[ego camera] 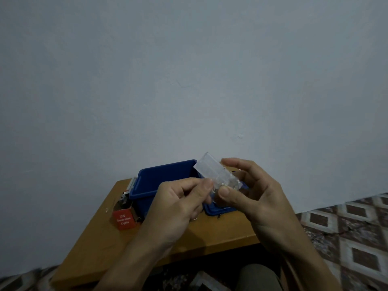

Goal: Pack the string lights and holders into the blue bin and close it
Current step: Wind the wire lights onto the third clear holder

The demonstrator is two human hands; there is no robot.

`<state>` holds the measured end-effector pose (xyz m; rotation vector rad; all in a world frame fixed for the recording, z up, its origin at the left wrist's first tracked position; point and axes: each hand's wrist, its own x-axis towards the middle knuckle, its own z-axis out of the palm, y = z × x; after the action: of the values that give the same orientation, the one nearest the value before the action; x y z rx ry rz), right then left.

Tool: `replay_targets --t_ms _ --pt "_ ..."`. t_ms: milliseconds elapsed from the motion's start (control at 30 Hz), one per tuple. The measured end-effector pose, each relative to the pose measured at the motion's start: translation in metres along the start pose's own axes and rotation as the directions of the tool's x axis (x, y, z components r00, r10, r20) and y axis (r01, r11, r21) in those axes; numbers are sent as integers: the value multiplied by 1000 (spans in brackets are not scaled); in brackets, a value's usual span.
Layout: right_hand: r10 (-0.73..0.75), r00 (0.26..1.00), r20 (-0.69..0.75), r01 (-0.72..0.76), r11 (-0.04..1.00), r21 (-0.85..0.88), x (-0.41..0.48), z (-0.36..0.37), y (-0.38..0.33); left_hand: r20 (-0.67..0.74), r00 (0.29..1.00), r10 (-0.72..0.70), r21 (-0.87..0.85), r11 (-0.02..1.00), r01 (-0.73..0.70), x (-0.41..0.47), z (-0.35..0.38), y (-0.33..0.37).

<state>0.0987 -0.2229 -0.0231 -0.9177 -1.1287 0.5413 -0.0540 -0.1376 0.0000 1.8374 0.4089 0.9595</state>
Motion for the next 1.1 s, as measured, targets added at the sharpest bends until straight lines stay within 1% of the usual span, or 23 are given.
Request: replay_targets --t_ms 100,300,500,600,700,833,967,1100 --pt "12 1000 24 -11 999 -33 0 -2 1 -3 1000 26 53 998 -26 0 -1 -1" --pt "36 999 24 -36 999 -30 0 -4 0 49 999 -5 79 997 1 1 -4 3" --pt "68 998 9 -68 997 -37 1 -5 0 110 989 -99 -11 995 101 5 -7 3" --pt "67 998 19 -66 997 -43 1 -4 -1 128 985 -114 -22 993 118 7 -9 2" --pt "67 997 23 -66 997 -31 1 -5 -1 99 988 -115 -54 991 121 6 -7 1" --pt "99 992 75 -104 993 57 0 -5 -2 61 990 -127 -117 984 134 6 -6 0" --pt "70 997 45 -72 996 53 -1 -6 -3 135 980 -149 -111 980 164 8 -10 2" --pt "101 994 46 -104 992 77 -2 -7 -5 156 975 -158 -92 981 174 9 -13 3"
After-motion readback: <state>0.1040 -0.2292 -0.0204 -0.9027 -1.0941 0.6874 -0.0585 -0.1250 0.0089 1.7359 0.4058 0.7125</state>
